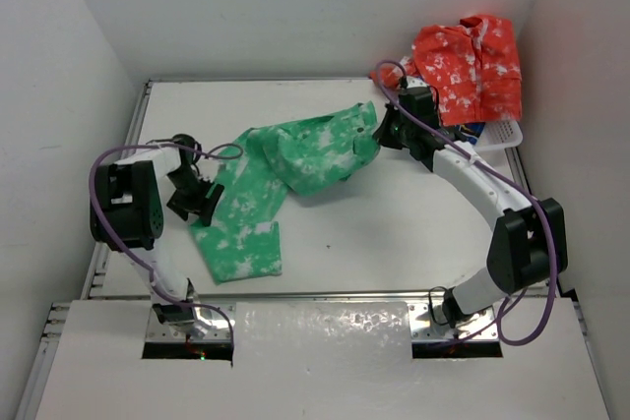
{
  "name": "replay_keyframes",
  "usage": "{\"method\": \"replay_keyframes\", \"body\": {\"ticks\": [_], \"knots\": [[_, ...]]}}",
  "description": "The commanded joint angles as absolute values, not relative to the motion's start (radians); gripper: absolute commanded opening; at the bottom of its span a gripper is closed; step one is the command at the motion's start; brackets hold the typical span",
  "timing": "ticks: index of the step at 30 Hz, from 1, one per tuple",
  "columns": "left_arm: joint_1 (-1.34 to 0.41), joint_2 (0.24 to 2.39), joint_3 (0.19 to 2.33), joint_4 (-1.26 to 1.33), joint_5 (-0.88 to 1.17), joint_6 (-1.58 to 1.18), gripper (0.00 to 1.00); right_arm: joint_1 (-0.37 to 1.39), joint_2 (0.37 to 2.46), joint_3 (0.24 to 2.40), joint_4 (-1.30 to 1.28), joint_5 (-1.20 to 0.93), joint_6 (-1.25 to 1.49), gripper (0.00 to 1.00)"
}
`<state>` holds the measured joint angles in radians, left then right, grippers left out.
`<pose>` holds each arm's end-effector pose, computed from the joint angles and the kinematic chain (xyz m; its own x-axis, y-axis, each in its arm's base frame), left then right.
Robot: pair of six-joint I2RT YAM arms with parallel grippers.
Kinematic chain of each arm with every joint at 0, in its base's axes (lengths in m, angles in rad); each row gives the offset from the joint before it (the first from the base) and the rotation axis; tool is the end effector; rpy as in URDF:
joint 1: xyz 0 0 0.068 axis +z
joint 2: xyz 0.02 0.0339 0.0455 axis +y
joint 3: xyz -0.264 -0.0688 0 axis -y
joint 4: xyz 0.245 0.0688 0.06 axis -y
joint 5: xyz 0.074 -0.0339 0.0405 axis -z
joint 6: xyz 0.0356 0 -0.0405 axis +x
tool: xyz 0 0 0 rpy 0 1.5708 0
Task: Fold and stack the trousers
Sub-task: Flatten the trousers out
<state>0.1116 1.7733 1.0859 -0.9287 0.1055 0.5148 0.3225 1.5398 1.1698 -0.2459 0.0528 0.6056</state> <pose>0.2942 0.0292 0.1537 -0.9210 0.3895 -0.0124 0.3883 0.9145 -0.1139 0.3338 0.1096 0.2814 -0.6074 0.3964 -0.6884 0.0853 0.8941 0.4396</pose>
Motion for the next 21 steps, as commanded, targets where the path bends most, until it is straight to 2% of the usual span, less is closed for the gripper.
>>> {"method": "replay_keyframes", "body": {"ticks": [1,4,5,6,10,14,18,21], "knots": [[0.11,1.804,1.048,-0.887,0.008,0.517,0.64,0.321,1.488,1.221,-0.215,0.094,0.571,0.0],[0.112,1.804,1.026,-0.879,0.049,0.528,0.38,0.319,1.491,1.227,-0.219,0.106,0.549,0.0],[0.117,1.807,1.035,-0.882,0.084,0.528,0.07,0.315,1.497,1.232,-0.221,0.106,0.549,0.0],[0.118,1.812,1.045,-0.882,0.095,0.528,0.0,0.301,1.502,1.236,-0.227,0.104,0.549,0.0],[0.158,1.819,1.168,-0.859,0.031,0.535,0.0,0.262,1.534,1.318,-0.25,0.074,0.531,0.0],[0.209,1.815,1.526,-0.838,-0.128,0.584,0.0,0.238,1.568,1.426,-0.311,0.064,0.488,0.0],[0.235,1.835,1.951,-0.88,-0.095,0.638,0.0,0.235,1.543,1.512,-0.351,0.075,0.448,0.0],[0.235,1.822,2.081,-0.903,-0.023,0.683,0.0,0.233,1.471,1.479,-0.347,0.092,0.443,0.0]]}}
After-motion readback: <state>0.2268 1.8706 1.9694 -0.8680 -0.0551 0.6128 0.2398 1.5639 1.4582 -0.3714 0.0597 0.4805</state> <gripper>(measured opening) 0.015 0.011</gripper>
